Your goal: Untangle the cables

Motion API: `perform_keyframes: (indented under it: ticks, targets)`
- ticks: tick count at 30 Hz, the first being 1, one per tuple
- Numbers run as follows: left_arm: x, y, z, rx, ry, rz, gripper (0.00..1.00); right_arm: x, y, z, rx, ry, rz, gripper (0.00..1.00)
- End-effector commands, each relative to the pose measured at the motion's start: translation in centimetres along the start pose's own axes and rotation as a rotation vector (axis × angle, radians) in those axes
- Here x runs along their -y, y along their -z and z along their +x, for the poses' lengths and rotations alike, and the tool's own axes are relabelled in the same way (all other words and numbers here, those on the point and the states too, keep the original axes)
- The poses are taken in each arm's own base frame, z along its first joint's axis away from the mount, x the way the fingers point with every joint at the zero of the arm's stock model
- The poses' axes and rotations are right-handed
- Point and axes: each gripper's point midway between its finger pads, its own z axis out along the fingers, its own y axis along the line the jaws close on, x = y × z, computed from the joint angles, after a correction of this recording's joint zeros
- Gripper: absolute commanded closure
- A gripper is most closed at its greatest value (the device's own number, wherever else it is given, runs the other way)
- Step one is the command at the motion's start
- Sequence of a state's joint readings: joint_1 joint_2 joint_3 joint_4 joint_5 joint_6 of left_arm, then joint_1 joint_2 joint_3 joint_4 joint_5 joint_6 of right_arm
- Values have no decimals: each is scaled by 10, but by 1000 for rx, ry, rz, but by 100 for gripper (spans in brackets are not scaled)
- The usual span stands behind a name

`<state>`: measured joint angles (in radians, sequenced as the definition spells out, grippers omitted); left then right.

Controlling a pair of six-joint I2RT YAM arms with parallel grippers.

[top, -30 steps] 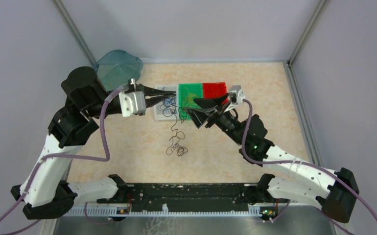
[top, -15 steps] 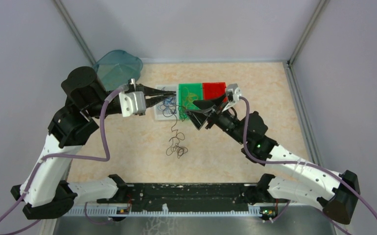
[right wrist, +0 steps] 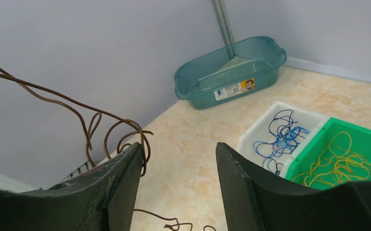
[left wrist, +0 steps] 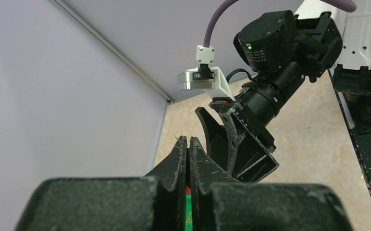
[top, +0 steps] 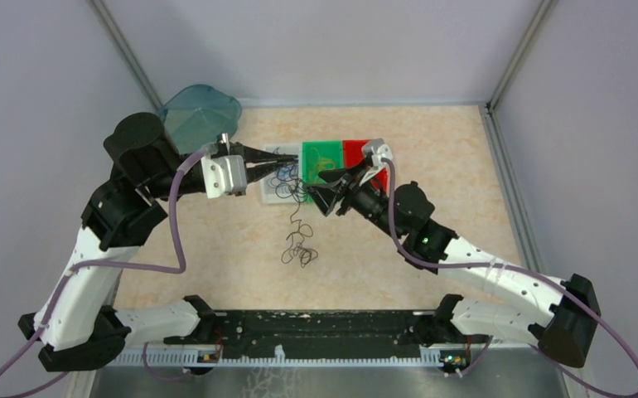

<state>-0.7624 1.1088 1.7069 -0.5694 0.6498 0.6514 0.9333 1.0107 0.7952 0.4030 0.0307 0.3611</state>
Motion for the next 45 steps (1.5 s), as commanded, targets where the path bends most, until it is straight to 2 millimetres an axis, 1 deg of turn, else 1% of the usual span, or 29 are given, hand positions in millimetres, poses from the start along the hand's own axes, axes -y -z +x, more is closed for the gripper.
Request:
perform_keyframes:
  ticks: [1, 4, 10, 14, 17, 20, 25, 28, 31, 34, 37, 40, 45]
  targets:
    - [0, 4, -16, 40, -15, 12, 95, -11, -10, -38, 106, 22, 2, 43]
    - [0, 4, -17, 42, -14, 11, 95, -16, -14, -40, 118, 29, -2, 43]
    - [-1, 4, -19, 47, -11, 12, 95, -24, -23, -29, 113, 39, -8, 42]
    - [-2, 3, -20, 49, -13, 10, 95, -36, -28, -21, 105, 31, -54, 39]
    - [-1, 3, -21, 51, -6, 15, 95, -43, -34, -17, 100, 30, -61, 39]
    - [-2, 2, -24, 58, 8, 19, 95, -44, -40, -19, 127, 28, -47, 39]
    - [-1, 4, -31, 76, 36, 25, 95, -27, -38, -34, 241, 18, 40, 39]
    - [3, 5, -38, 96, 62, 45, 96, -26, -39, -38, 286, 13, 42, 39]
    - [6, 4, -46, 123, 86, 74, 96, -19, -43, -34, 306, -2, 73, 39]
    - [6, 2, -52, 140, 103, 94, 96, -10, -48, -23, 308, -12, 119, 39]
    - [5, 2, -58, 155, 106, 99, 96, 5, -53, -9, 283, 12, 206, 39]
    - [5, 3, -65, 169, 128, 108, 96, 22, -50, -4, 293, 19, 292, 39]
    - [8, 6, -77, 194, 171, 135, 96, 49, -35, -2, 333, 9, 427, 40]
